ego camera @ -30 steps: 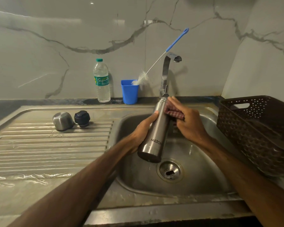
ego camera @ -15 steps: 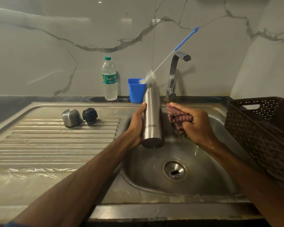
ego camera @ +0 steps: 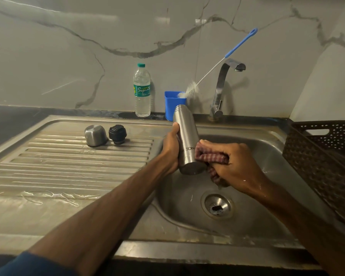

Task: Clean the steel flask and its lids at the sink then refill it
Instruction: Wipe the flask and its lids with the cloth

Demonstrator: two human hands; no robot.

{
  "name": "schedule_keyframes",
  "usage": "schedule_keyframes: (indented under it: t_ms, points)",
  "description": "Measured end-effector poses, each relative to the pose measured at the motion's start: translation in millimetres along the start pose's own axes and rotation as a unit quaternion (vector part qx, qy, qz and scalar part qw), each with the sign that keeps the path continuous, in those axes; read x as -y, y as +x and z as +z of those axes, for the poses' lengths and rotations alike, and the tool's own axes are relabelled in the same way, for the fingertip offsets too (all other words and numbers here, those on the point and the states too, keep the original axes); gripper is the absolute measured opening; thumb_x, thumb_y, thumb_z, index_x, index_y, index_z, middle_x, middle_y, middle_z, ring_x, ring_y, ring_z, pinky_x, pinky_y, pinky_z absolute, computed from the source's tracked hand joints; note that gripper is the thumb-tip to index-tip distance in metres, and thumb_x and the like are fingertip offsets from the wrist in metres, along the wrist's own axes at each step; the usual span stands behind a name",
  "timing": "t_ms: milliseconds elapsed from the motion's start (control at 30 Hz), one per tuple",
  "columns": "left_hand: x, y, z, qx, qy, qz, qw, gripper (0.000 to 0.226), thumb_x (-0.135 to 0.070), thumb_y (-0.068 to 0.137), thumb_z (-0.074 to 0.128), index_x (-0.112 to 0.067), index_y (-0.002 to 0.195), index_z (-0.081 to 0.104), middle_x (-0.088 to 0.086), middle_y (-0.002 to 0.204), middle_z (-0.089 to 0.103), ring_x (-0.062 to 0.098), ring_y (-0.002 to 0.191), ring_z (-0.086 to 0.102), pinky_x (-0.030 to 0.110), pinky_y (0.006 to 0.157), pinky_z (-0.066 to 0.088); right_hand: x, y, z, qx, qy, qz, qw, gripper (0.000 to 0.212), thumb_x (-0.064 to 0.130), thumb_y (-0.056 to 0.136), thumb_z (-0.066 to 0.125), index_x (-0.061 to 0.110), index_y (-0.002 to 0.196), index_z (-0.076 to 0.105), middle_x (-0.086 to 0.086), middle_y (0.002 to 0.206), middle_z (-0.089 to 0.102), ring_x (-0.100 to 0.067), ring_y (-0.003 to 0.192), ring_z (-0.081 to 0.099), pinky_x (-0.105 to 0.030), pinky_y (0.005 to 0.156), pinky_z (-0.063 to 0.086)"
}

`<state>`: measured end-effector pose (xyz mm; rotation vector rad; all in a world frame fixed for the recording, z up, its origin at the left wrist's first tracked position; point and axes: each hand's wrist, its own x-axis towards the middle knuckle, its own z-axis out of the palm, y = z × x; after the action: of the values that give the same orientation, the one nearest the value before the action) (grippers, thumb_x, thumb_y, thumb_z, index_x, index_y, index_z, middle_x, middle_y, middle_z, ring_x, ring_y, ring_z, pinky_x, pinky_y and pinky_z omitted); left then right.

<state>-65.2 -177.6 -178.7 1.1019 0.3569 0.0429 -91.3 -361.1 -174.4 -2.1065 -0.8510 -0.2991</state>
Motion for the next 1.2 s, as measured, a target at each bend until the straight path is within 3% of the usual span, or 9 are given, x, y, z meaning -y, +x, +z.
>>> schedule_keyframes:
  t_ms: [167,300,433,500,567,733,933,1100,1200]
  points:
    - [-0.9,3.3,-0.9,-0.014,-0.014,0.01,1.0,0.058,-0.055,0.106,0.04,-0.007,0.134,0.055,0.018,0.098,0.072,0.025,0.073,0.072,0.032,0.059,0.059,5.8,-1.4,-1.9,0.003,-0.098,-0.105,0.99,0.054,0.012,0.076,0.073,0.014,0.129,0.07,-0.009,0.127,0.071,-0.008,0.101,0.073,-0.015,0.09,0.056]
    - [7.3,5.4,4.1,0.002,0.014,0.006,1.0,0.049,-0.056,0.105,0.043,-0.013,0.125,0.055,0.023,0.115,0.072,0.028,0.082,0.072,0.037,0.069,0.06,-5.2,1.8,0.0,-0.024,-0.102,-0.027,0.994,0.049,0.008,0.093,0.072,0.011,0.141,0.061,-0.011,0.098,0.079,-0.005,0.064,0.07,-0.005,0.063,0.05]
    - [1.5,6.7,1.4,-0.008,-0.017,0.015,1.0,0.064,-0.06,0.105,0.038,-0.004,0.127,0.06,0.024,0.104,0.074,0.034,0.09,0.073,0.044,0.084,0.061,4.1,-2.8,7.8,-0.01,-0.08,-0.101,0.992,0.051,0.012,0.088,0.058,0.015,0.139,0.063,-0.008,0.14,0.063,-0.02,0.13,0.062,-0.025,0.112,0.045]
    - [-0.8,8.1,-1.3,-0.004,-0.04,0.002,0.999,0.072,-0.062,0.104,0.036,0.0,0.129,0.062,0.023,0.102,0.075,0.038,0.1,0.073,0.049,0.094,0.058,8.0,-0.6,13.0,0.03,-0.046,-0.12,0.991,0.059,0.009,0.081,0.053,0.019,0.138,0.064,-0.002,0.15,0.054,-0.019,0.146,0.045,-0.034,0.123,0.033]
    - [-0.5,4.8,-0.4,0.01,-0.036,-0.007,0.999,0.068,-0.06,0.106,0.033,-0.002,0.126,0.064,0.021,0.101,0.077,0.035,0.097,0.074,0.046,0.087,0.06,4.3,5.1,15.5,0.034,-0.021,-0.083,0.996,0.067,0.002,0.08,0.05,0.024,0.142,0.061,0.005,0.156,0.047,-0.014,0.151,0.034,-0.037,0.127,0.023]
    - [4.8,0.6,8.0,0.044,-0.005,0.01,0.999,0.06,-0.054,0.108,0.033,-0.006,0.129,0.063,0.018,0.101,0.074,0.026,0.082,0.073,0.036,0.071,0.062,-6.3,7.2,9.1,-0.033,0.094,0.02,0.995,0.057,0.003,0.101,0.055,0.029,0.151,0.049,0.007,0.157,0.047,-0.008,0.141,0.048,-0.041,0.112,0.049]
    - [-0.4,0.2,0.3,0.041,-0.026,0.004,0.999,0.069,-0.057,0.107,0.03,-0.003,0.14,0.059,0.024,0.124,0.071,0.039,0.116,0.069,0.044,0.09,0.06,-5.3,7.6,6.1,0.032,0.099,-0.08,0.991,0.062,-0.013,0.087,0.051,0.016,0.141,0.062,0.003,0.156,0.049,-0.012,0.149,0.039,-0.036,0.123,0.034]
    - [7.1,-4.2,9.8,0.083,0.037,0.01,0.996,0.061,-0.056,0.106,0.036,-0.009,0.137,0.06,0.017,0.1,0.075,0.025,0.075,0.075,0.033,0.062,0.063,-17.5,13.4,-0.7,-0.061,0.113,0.029,0.991,0.058,-0.003,0.1,0.05,0.027,0.149,0.053,0.007,0.144,0.061,-0.01,0.12,0.066,-0.028,0.083,0.063]
    - [5.4,-2.7,6.1,0.084,0.024,0.016,0.996,0.064,-0.058,0.106,0.035,-0.009,0.139,0.061,0.017,0.103,0.075,0.025,0.077,0.075,0.034,0.063,0.062,-14.0,11.3,-5.9,-0.003,0.069,-0.057,0.996,0.056,-0.002,0.093,0.051,0.019,0.144,0.059,0.006,0.154,0.052,-0.014,0.144,0.047,-0.034,0.111,0.049]
